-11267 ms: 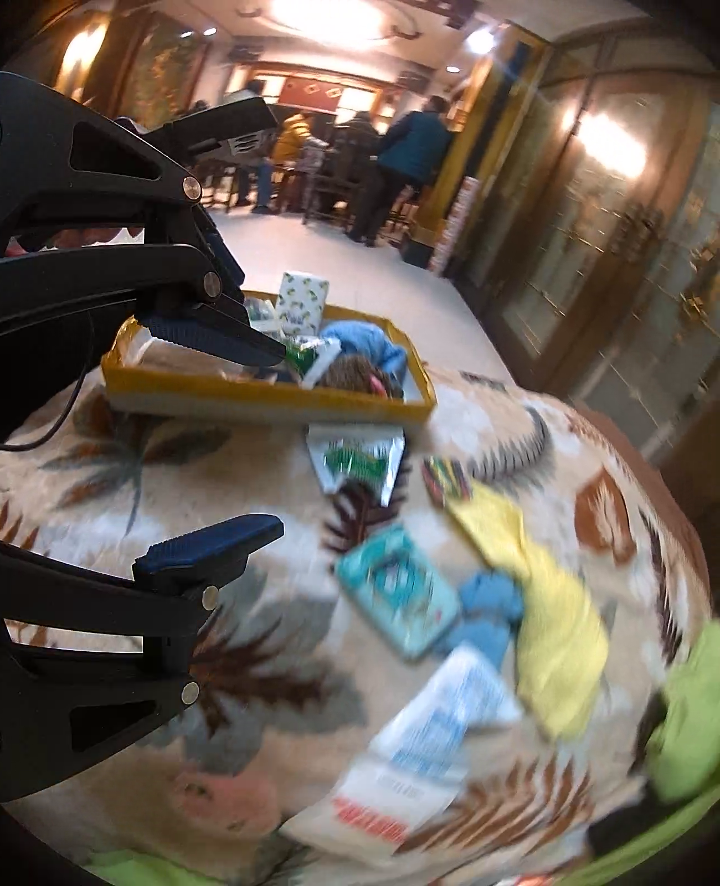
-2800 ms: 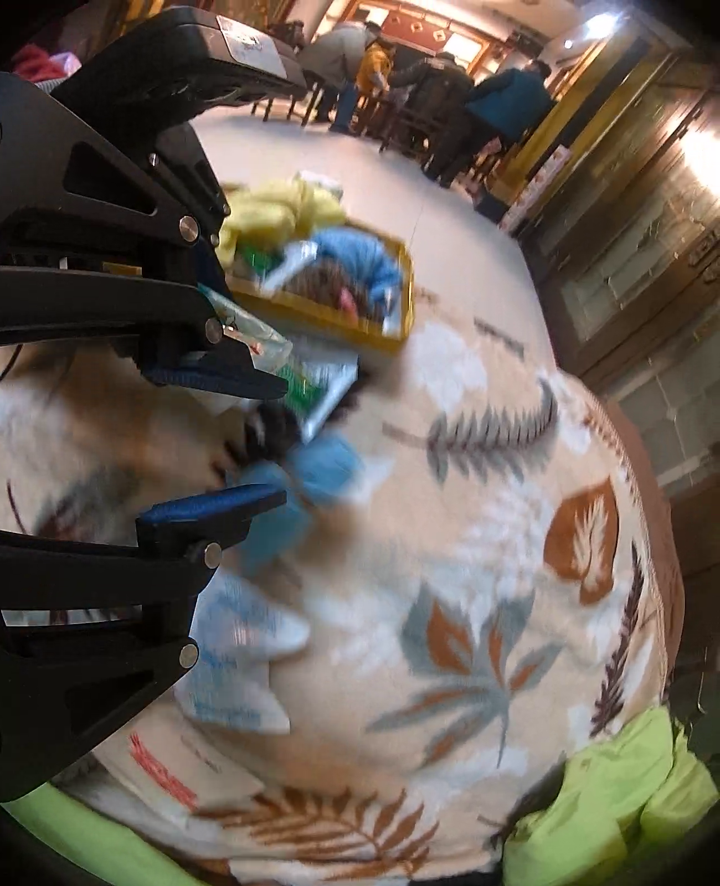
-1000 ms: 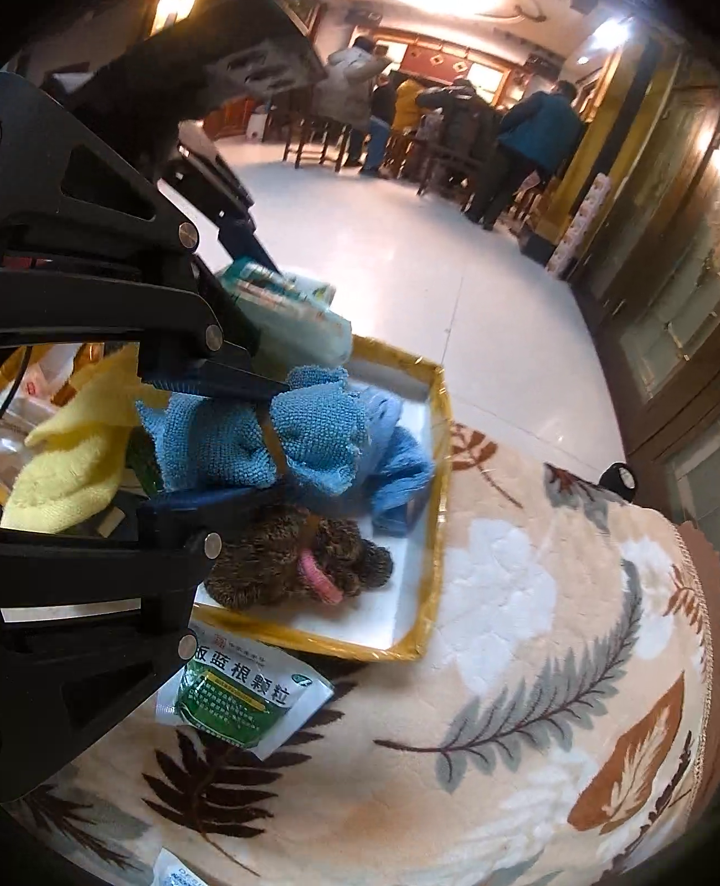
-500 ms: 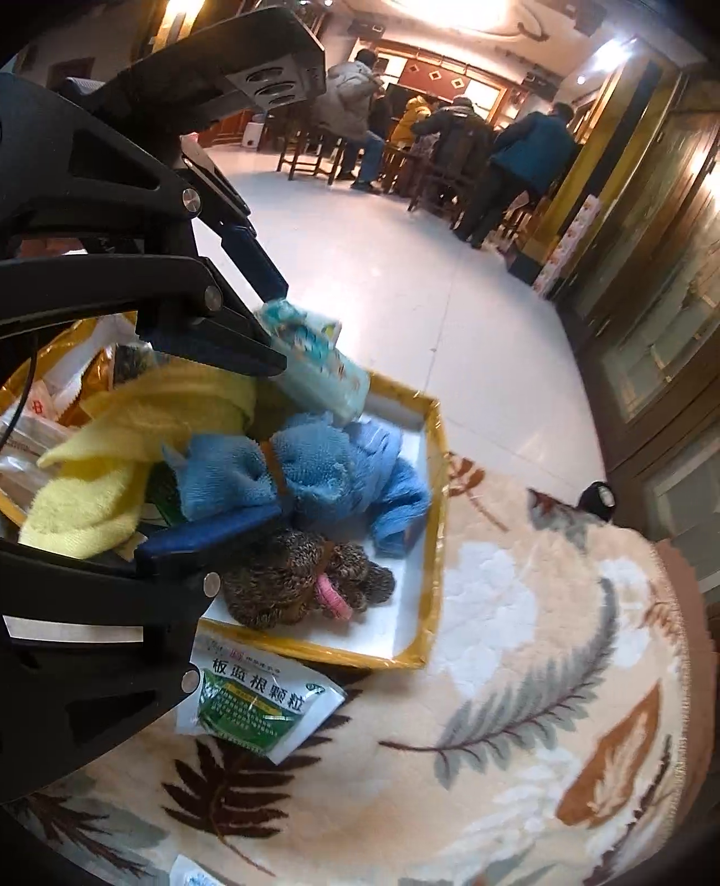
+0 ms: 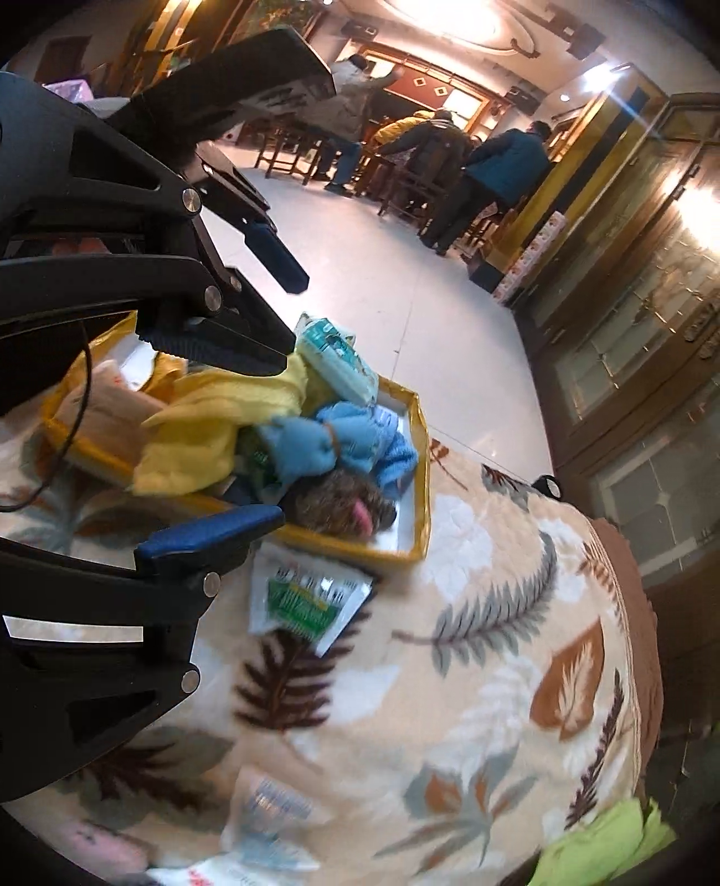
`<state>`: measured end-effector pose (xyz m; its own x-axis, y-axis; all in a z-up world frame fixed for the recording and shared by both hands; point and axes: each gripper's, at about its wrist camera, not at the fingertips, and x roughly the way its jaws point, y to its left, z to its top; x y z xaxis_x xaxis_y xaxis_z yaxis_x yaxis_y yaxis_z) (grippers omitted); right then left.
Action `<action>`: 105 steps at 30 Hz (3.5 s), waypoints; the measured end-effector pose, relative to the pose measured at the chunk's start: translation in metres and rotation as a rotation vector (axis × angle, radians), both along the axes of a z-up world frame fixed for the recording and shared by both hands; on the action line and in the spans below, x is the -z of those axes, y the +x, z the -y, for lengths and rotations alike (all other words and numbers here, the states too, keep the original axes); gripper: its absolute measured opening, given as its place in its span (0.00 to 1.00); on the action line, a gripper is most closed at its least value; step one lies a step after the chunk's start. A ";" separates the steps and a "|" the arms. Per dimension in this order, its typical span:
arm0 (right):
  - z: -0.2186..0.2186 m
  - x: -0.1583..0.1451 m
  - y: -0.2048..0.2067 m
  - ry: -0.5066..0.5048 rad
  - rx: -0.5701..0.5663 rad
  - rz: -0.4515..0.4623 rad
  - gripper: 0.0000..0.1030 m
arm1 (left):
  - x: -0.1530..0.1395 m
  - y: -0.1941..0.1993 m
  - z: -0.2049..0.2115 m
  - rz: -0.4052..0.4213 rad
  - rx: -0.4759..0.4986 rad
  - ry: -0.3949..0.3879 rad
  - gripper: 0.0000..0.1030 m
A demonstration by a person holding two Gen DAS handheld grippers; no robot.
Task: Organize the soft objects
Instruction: 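Carry the blue cloth and teal packet into the tray and open both grippers, then move both grippers over the white sachets lying on the bedspread, then grasp the clear desiccant packet with the left gripper while the right grasps the white red-print sachet, then carry the desiccant packet and white sachet into the tray and open both grippers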
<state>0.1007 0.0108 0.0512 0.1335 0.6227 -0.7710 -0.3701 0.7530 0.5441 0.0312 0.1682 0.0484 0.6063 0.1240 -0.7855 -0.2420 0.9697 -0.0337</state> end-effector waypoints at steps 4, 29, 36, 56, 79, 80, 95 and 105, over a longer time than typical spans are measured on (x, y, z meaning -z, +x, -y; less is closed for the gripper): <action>0.029 -0.007 -0.004 0.004 0.038 0.015 0.47 | -0.001 -0.001 0.024 -0.005 0.042 0.003 0.64; 0.169 0.025 -0.003 0.036 0.296 -0.089 0.56 | 0.045 0.082 0.088 -0.256 0.181 -0.212 0.74; 0.195 0.033 0.010 0.026 0.354 -0.114 0.56 | 0.070 0.109 0.107 -0.342 0.223 -0.080 0.74; 0.260 0.051 0.031 -0.019 0.549 -0.202 0.56 | 0.081 0.153 0.185 -0.362 0.439 -0.276 0.74; 0.279 0.092 0.039 -0.165 0.710 -0.285 0.62 | 0.117 0.144 0.292 -0.336 1.251 0.266 0.78; 0.279 0.098 0.040 -0.177 0.720 -0.299 0.62 | 0.116 0.145 0.295 -0.332 1.259 0.265 0.78; 0.242 0.114 0.062 -0.383 0.659 -0.264 0.71 | 0.113 0.149 0.263 -0.346 1.090 0.130 0.58; 0.229 0.104 0.057 -0.498 0.433 -0.122 0.46 | 0.086 0.121 0.189 -0.338 0.797 -0.026 0.55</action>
